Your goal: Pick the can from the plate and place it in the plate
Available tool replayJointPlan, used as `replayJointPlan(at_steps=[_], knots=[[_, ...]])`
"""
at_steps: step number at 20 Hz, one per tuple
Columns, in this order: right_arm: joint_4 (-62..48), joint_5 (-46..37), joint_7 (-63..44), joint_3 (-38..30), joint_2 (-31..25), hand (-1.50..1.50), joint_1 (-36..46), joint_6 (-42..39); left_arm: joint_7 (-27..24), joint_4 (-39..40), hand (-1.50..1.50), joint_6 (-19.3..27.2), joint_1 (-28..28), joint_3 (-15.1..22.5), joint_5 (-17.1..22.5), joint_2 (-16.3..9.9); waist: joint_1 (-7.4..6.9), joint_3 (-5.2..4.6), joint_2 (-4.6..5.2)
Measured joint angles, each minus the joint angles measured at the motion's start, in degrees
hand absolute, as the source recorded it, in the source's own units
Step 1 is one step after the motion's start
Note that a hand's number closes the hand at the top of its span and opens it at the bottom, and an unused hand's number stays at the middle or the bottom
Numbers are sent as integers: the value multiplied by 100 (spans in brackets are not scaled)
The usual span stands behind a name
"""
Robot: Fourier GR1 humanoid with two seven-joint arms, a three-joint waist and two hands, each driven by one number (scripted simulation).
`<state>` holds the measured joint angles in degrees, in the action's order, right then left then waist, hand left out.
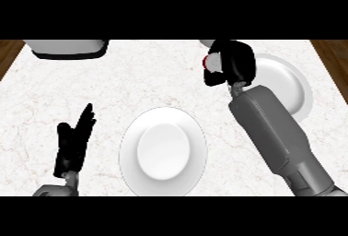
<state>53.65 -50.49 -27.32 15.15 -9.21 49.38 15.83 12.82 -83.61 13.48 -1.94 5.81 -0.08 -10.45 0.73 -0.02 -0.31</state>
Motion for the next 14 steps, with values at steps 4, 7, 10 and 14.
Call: replayJointPlan(at_steps=[4, 7, 10, 14], knots=[[549, -333, -599, -171, -240, 150, -120, 196, 24, -86, 0, -54, 76, -10, 7, -10, -12, 0, -2], [762, -440, -862, -396, -407, 150, -255, 237, -6, -81, 0, -38, 75, -16, -36, 33, -35, -1, 8], [664, -438, -846, -698, -558, 150, -272, 265, -48, -61, 0, -117, 67, -45, -27, 50, -70, 0, 22], [367, -385, -693, -1059, -740, 150, -259, 292, -32, -87, 0, -145, 38, -80, -65, 78, -94, 2, 33]])
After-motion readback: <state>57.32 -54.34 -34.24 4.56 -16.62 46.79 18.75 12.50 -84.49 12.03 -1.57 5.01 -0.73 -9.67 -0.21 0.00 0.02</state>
